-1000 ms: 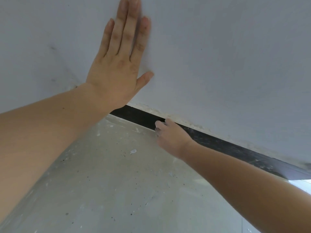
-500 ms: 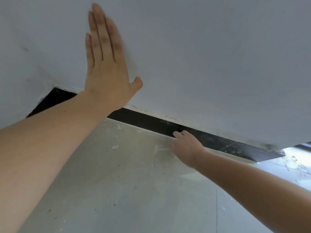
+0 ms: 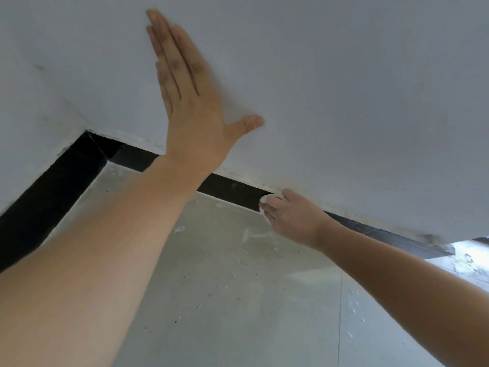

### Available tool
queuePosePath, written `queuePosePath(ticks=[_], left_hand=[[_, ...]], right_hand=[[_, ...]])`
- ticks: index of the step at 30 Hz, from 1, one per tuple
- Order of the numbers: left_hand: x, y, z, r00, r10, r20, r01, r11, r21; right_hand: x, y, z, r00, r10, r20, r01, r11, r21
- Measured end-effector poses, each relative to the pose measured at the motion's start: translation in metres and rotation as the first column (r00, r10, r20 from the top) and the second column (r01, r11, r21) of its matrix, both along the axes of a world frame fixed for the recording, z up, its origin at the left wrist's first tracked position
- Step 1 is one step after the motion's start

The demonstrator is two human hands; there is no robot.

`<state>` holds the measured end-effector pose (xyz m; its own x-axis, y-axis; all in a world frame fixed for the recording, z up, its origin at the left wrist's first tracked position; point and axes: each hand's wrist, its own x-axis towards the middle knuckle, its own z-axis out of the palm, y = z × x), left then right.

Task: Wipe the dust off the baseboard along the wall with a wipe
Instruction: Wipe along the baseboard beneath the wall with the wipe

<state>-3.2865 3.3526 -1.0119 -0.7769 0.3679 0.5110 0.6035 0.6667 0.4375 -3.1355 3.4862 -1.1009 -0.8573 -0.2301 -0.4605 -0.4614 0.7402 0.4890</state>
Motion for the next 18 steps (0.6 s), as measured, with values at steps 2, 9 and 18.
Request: queuePosePath(ticks=[2, 9, 18], left_hand=[[0.001, 0.0, 0.001, 1.0, -0.003, 0.004, 0.003, 1.0, 0.013], [0.004, -0.001, 0.004, 1.0, -0.019, 0.023, 0.019, 1.0, -0.001], [0.001, -0.006, 0.003, 0.999, -0.018, -0.036, 0.016, 0.999, -0.044]], right_hand=[[0.022, 0.013, 0.0, 0.999, -0.037, -0.015, 0.038, 0.999, 0.023], [0.036, -0.021, 0.012, 0.959, -0.248, 0.138, 0.257, 0.965, -0.047], [-0.061, -0.067, 0.005, 0.986, 0.034, -0.161, -0.063, 0.982, -0.178]])
